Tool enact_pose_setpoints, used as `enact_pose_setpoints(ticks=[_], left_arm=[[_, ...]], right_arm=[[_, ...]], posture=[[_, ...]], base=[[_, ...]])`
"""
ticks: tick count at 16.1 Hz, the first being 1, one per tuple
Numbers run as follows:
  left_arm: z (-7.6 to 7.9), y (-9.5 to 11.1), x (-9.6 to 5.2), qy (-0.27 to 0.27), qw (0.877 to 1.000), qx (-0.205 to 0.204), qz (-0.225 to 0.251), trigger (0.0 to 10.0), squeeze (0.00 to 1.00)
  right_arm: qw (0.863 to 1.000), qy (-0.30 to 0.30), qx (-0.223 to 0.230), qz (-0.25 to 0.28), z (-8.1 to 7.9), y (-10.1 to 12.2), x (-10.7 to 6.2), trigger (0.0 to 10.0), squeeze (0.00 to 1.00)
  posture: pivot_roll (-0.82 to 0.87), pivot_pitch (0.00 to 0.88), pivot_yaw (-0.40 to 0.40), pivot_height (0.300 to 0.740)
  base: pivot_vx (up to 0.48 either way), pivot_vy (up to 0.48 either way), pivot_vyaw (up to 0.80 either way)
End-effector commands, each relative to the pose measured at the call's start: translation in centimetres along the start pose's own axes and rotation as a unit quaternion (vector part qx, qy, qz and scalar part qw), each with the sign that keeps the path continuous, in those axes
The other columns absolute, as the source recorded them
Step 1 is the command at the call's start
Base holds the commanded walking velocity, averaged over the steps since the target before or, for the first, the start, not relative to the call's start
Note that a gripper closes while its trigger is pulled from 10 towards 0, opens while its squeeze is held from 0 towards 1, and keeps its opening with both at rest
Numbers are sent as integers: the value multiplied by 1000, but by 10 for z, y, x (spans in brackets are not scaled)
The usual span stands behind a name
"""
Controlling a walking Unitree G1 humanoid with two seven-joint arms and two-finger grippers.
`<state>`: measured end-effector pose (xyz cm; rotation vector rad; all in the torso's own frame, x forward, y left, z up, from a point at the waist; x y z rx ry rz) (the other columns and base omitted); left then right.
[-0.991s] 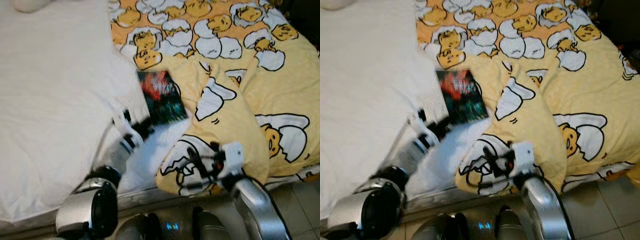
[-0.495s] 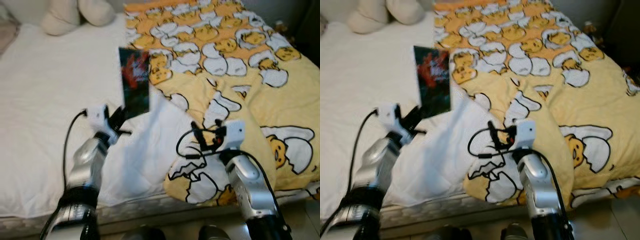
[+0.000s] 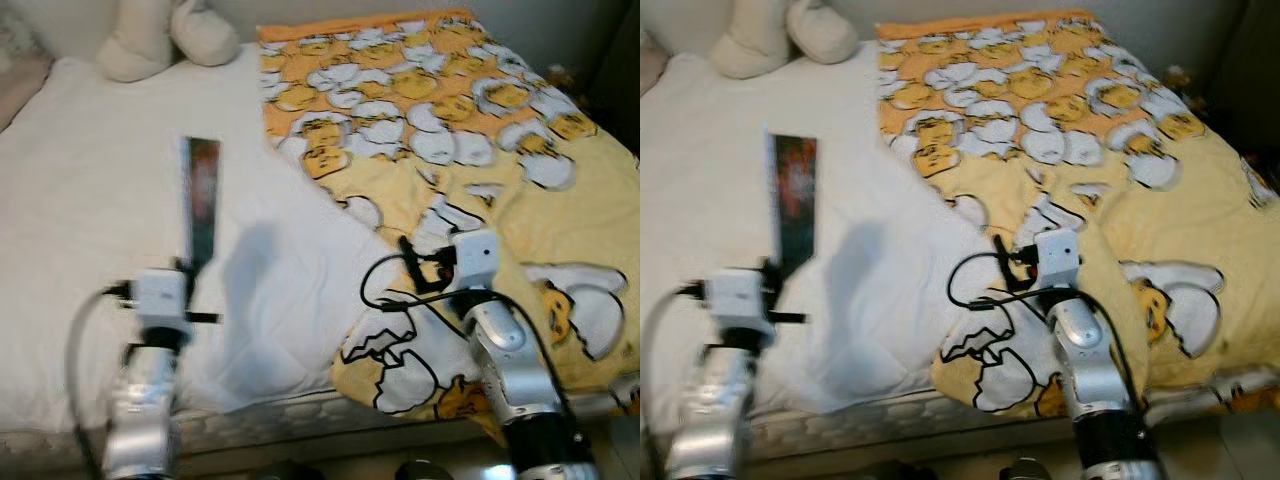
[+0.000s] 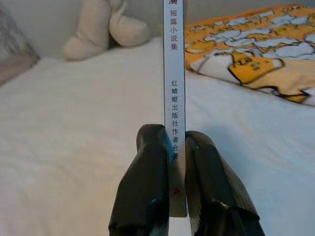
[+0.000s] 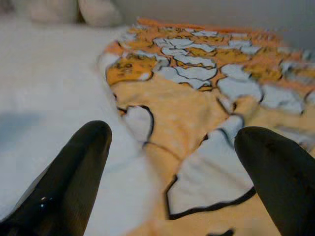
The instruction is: Clean up the room
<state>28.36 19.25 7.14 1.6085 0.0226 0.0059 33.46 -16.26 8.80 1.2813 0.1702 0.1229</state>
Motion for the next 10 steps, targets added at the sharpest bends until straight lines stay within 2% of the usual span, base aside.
enact_pose_setpoints(ticks=[1, 2, 3, 4, 5, 6, 7, 8, 9, 10], left_arm=[[7, 19, 6, -7, 999, 13, 40, 0, 0], [15, 25, 12, -7, 999, 24, 48, 8706, 0], [19, 27, 16, -8, 998, 22, 52, 10000, 0], [23, 29, 20, -12, 998, 15, 54, 10000, 0], [22, 31, 28, 3, 999, 11, 50, 10000, 0], [22, 31, 29, 6, 999, 8, 50, 10000, 0], [23, 33, 35, 9, 999, 15, 50, 10000, 0], [26, 31, 40, 4, 999, 15, 44, 10000, 0], [29, 28, 43, -1, 999, -4, 35, 10000, 0], [29, 27, 45, -1, 999, -10, 31, 10000, 102]], right_arm=[[1000, -3, -27, 4, -4, 4, 3, 10000, 0], [999, -10, -42, -5, -2, -1, 3, 10000, 0], [999, -18, -42, -10, 0, -3, 4, 10000, 0], [997, -28, -73, -10, 3, -2, 6, 10000, 0], [996, -54, -65, -9, 9, -1, 8, 10000, 0], [996, -60, -58, -9, 10, -1, 9, 10000, 0], [996, -87, -33, -4, 14, 1, 10, 10000, 0], [995, -100, -5, -7, 13, -1, 11, 10000, 0], [997, -82, 0, -9, 1, -3, 12, 10000, 0], [997, -74, -4, -8, -4, -3, 13, 10000, 0]], posture=[[-124, 0, 117, 740], [-123, 0, 110, 740], [-125, 0, 107, 740], [-131, 0, 106, 740], [-135, 0, 101, 740], [-135, 0, 101, 740], [-137, 0, 98, 740], [-138, 0, 101, 740], [-133, 0, 104, 740], [-132, 0, 104, 740]], base=[[0, 0, 0], [0, 0, 0], [0, 0, 0], [0, 0, 0], [0, 0, 0], [0, 0, 0], [0, 0, 0], [0, 0, 0], [0, 0, 0], [0, 0, 0]])
Point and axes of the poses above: a point about 5 cm out from each wrist's last joint towards the gripper, its own x axis pointing out of the wrist towards the gripper, its own y axis along the axis of the wrist's last joint, z = x × y, the point moved 3 cm from there along x, pointing out of the wrist towards the gripper, and after that the axes turned 5 degrees about -x, right-handed, at the moved point
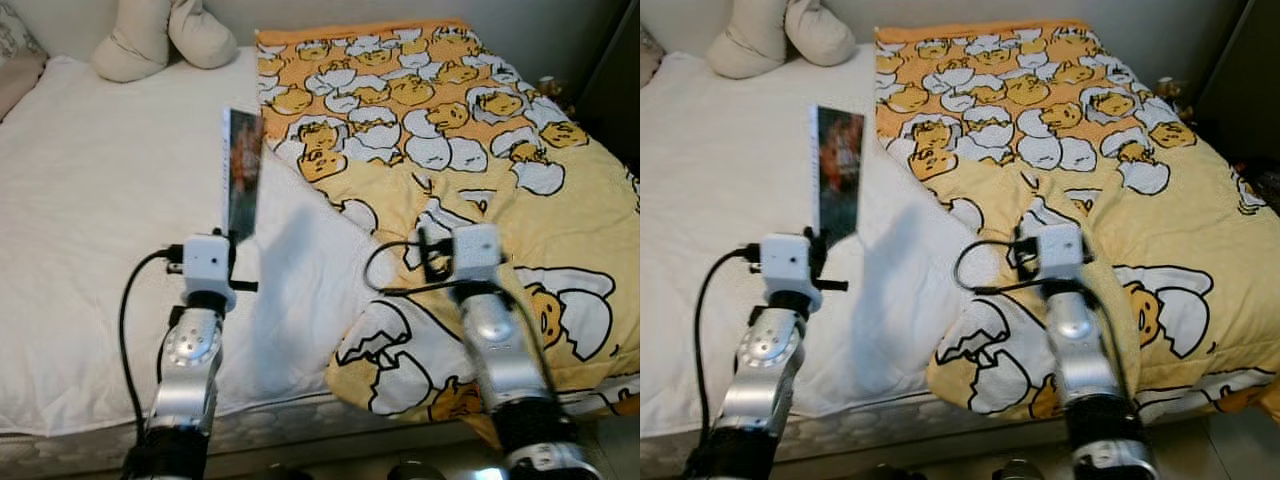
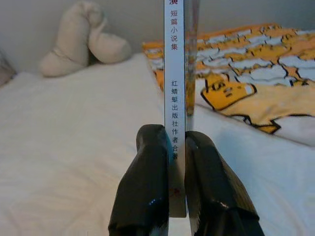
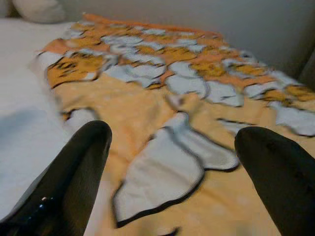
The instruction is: Clean up the room
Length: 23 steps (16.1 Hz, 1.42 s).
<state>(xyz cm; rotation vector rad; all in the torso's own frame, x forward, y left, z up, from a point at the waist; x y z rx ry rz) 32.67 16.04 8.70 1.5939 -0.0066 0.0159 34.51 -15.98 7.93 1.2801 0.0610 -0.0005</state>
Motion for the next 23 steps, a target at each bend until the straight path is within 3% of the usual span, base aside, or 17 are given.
enact_pose_setpoints(ticks=[1, 5, 8, 19, 23], left_arm=[[-3, 5, 5, 11, 1000, -6, 7, 10000, 102], [1, -1, 4, 11, 1000, -5, -4, 10000, 4], [3, -5, 5, 8, 1000, -5, -12, 10000, 0], [1, -2, 16, -20, 1000, 5, -18, 10000, 0], [10, 0, 15, -54, 998, -10, -10, 10000, 0]], right_arm=[[999, 26, 11, 17, -13, 6, 3, 10000, 0], [999, 33, 12, 21, -6, 9, 8, 10000, 0], [999, 27, 17, 16, -3, 6, 10, 10000, 0], [999, 28, 29, 19, -9, 3, 9, 10000, 0], [998, 39, 45, 26, -16, 1, 2, 10000, 0]], posture=[[-130, 0, 102, 740], [-135, 0, 112, 740], [-137, 0, 121, 740], [-137, 0, 132, 740], [-141, 0, 142, 740]], base=[[0, 480, 0], [0, 480, 558], [0, 480, 752], [0, 480, 0], [0, 480, 0]])
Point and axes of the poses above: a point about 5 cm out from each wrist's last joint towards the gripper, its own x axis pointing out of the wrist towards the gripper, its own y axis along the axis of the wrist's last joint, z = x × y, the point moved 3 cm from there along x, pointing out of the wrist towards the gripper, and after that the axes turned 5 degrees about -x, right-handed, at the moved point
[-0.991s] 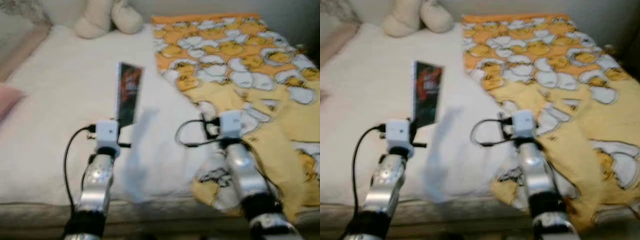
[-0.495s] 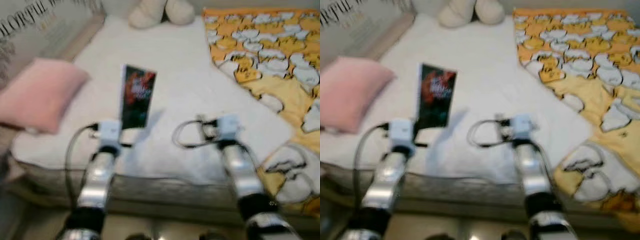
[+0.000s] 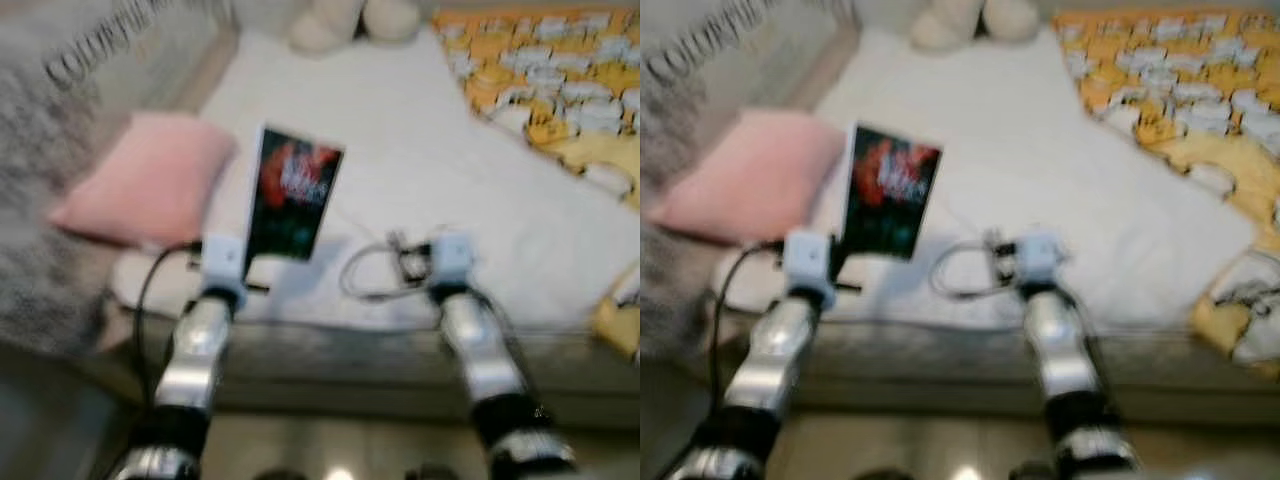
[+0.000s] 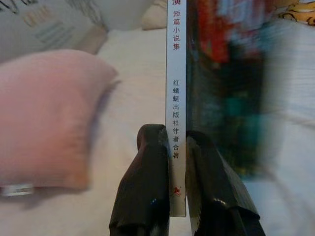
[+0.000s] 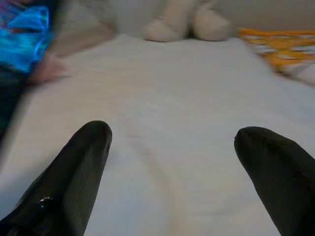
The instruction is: Clean up the room
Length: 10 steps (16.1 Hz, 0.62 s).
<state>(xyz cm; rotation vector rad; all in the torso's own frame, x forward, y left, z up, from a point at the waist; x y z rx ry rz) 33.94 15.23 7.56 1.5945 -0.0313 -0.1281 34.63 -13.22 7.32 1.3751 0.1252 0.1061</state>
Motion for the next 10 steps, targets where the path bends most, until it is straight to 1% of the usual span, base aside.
enact_pose_setpoints(ticks=[1, 3, 4, 5, 10], left_arm=[[4, 12, 1, -8, 1000, -2, 30, 10000, 0], [7, 11, 0, -9, 1000, 6, 29, 10000, 0], [10, 17, -1, -20, 999, -11, 47, 10000, 0], [11, 19, -1, -28, 998, -20, 50, 10000, 0], [16, 19, 0, -42, 998, -16, 50, 10000, 0]], right_arm=[[1000, -10, 0, 4, 9, -1, -4, 10000, 0], [1000, -7, 3, 0, 6, -5, -6, 10000, 0], [1000, -5, 3, 0, 6, -5, -7, 10000, 0], [1000, -2, 2, 1, 5, -5, -6, 10000, 0], [1000, 4, -4, 5, 6, -1, -3, 10000, 0]], posture=[[-138, 0, 145, 740], [-137, 0, 147, 740], [-137, 0, 146, 740], [-137, 0, 144, 740], [-135, 0, 141, 740]], base=[[0, 480, 0], [0, 0, 0], [244, 0, 0], [465, 0, 0], [461, 0, 0]])
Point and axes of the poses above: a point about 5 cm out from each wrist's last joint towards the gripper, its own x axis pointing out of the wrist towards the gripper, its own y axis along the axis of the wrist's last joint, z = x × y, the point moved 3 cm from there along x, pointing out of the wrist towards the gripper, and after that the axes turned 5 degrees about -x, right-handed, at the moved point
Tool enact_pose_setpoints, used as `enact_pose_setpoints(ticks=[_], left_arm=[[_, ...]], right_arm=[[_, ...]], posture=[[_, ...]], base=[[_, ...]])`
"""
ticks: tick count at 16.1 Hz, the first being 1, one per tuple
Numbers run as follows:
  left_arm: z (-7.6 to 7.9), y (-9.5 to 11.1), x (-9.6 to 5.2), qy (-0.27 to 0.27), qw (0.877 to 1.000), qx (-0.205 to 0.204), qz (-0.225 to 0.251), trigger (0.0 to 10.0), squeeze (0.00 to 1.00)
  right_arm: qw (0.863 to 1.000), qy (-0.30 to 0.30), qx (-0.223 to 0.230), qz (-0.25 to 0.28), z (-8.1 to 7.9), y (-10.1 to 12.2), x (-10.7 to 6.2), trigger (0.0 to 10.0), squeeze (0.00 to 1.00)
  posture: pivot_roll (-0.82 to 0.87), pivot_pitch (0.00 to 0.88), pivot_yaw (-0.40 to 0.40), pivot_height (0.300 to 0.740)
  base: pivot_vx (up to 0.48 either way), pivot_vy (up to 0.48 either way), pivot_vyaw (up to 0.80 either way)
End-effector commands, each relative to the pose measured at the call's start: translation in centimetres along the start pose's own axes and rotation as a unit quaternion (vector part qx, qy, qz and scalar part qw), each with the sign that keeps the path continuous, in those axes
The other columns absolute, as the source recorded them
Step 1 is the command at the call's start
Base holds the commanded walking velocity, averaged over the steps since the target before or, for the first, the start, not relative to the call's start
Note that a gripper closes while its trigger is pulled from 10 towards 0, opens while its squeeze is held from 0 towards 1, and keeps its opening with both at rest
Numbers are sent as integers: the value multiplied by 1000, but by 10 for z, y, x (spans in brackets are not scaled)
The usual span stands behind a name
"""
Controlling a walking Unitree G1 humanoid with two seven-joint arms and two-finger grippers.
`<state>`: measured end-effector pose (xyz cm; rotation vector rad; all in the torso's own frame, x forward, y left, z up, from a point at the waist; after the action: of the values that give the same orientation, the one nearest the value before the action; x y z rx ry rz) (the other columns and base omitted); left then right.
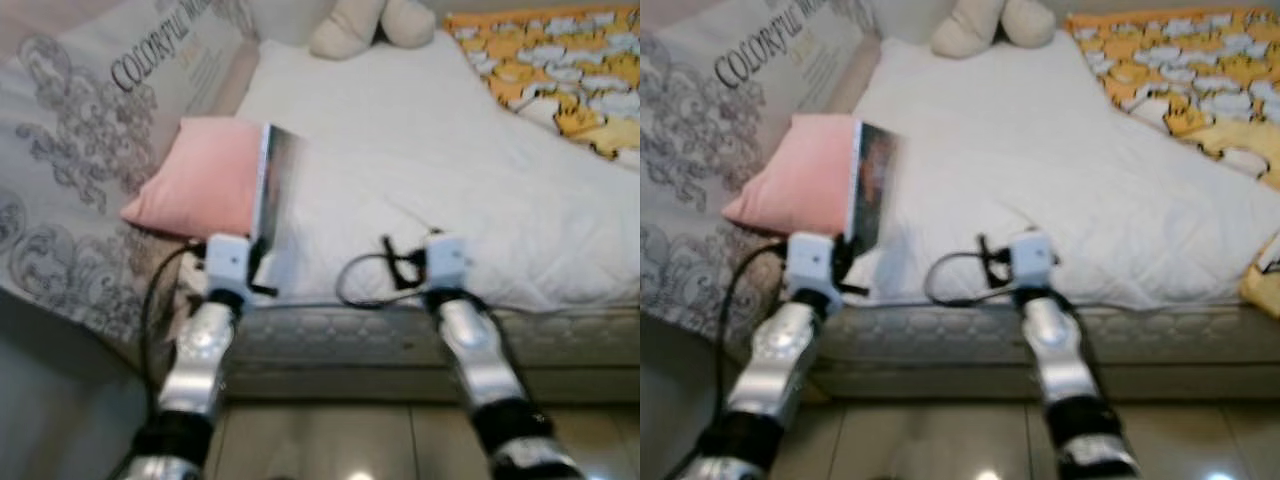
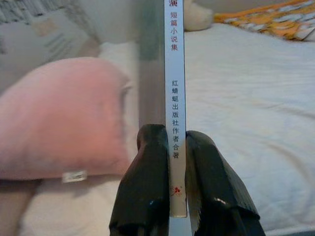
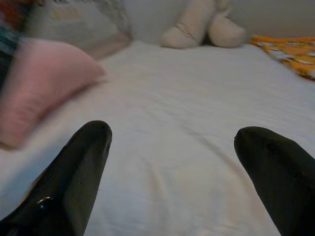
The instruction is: Clean up the room
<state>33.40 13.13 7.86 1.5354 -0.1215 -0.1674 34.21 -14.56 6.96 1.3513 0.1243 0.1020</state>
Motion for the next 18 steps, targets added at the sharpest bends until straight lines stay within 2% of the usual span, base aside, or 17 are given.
enact_pose_setpoints(ticks=[1, 4, 12, 16, 18], left_arm=[[-6, 16, 3, 0, 999, 12, 31, 10000, 0], [-4, 15, 3, -3, 1000, 7, 30, 10000, 0], [12, 8, 1, -24, 1000, 4, 14, 10000, 0], [25, 6, 10, -54, 998, 11, -5, 10000, 0], [28, 14, 21, -47, 999, -5, 0, 10000, 0]], right_arm=[[1000, 4, 8, 8, -5, 5, 4, 10000, 0], [1000, 2, 6, 10, -3, 7, 6, 10000, 0], [1000, 1, 8, 8, -3, 4, 1, 10000, 0], [1000, 1, 6, 9, -2, 4, 1, 10000, 0], [1000, 0, 5, 27, 4, 11, -3, 10000, 0]], posture=[[-135, 0, 140, 740], [-136, 0, 140, 740], [-141, 0, 146, 740], [-149, 0, 147, 740], [-155, 0, 148, 740]], base=[[461, 0, 0], [461, 0, 0], [461, 0, 0], [460, 0, 0], [0, 0, 0]])
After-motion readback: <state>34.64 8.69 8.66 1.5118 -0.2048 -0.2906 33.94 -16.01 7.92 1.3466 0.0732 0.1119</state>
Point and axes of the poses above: a point about 5 cm out from each wrist's last joint towards the gripper, its own x axis pointing out of the wrist towards the gripper, its own y axis along the axis of the wrist's last joint, z = x × y, the point moved 3 cm from there along x, pointing out of the wrist towards the gripper, and after that the axes turned 5 degrees about -x, right-handed, at the moved point
